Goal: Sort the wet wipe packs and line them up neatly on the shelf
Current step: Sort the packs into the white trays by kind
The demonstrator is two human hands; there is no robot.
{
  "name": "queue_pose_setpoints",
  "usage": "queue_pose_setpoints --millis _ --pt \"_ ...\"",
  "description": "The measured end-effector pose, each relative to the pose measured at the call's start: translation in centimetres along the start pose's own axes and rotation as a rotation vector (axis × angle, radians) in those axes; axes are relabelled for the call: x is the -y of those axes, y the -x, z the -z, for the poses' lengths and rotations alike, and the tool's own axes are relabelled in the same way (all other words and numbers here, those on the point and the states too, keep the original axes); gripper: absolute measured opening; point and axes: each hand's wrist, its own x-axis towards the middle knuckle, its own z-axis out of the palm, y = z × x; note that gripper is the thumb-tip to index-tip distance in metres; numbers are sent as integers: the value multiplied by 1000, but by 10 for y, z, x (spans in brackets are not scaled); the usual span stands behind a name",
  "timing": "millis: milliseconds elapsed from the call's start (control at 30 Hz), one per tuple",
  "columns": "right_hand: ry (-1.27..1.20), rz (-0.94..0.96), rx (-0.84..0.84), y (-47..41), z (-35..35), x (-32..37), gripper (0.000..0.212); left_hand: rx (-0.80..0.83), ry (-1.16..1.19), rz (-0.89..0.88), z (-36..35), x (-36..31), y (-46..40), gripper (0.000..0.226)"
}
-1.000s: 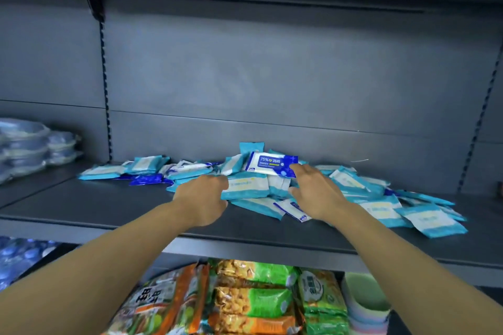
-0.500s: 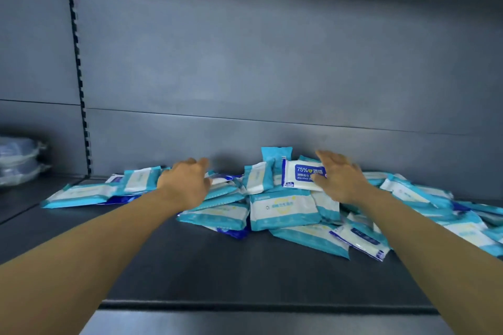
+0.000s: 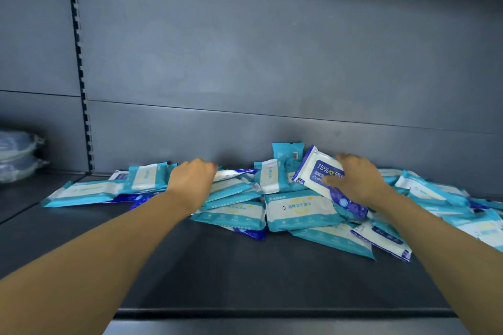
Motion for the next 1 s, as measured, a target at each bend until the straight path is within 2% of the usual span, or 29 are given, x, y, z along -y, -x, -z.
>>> queue_pose_setpoints --millis 133,200,267,333,433,500,667,867,933,1000 --pt "-227 36 -90 9 24 22 29 -194 43 -118 12 1 24 43" --pt "-369 60 -51 13 34 36 29 -343 58 -248 15 -2 33 47" --pt "-576 71 122 19 39 49 24 -446 19 -348 24 -7 41 60" --pt "-710 62 338 27 41 57 21 -546 32 -420 28 -14 46 63" --pt "-733 47 573 37 41 59 23 -623 35 -487 39 -28 53 62" --pt "-757 8 645 43 39 53 24 -639 51 -461 42 -38 55 66" --pt "-844 -110 658 59 37 26 18 -651 113 -409 44 -68 55 71" --pt "-955 -164 592 76 59 -27 21 -699 230 -400 55 -113 51 43" --pt "-931 -168 539 81 68 -45 21 -630 289 -411 57 -130 51 44" --pt "-873 -167 463 86 77 -62 20 -520 327 -344 61 -148 52 43"
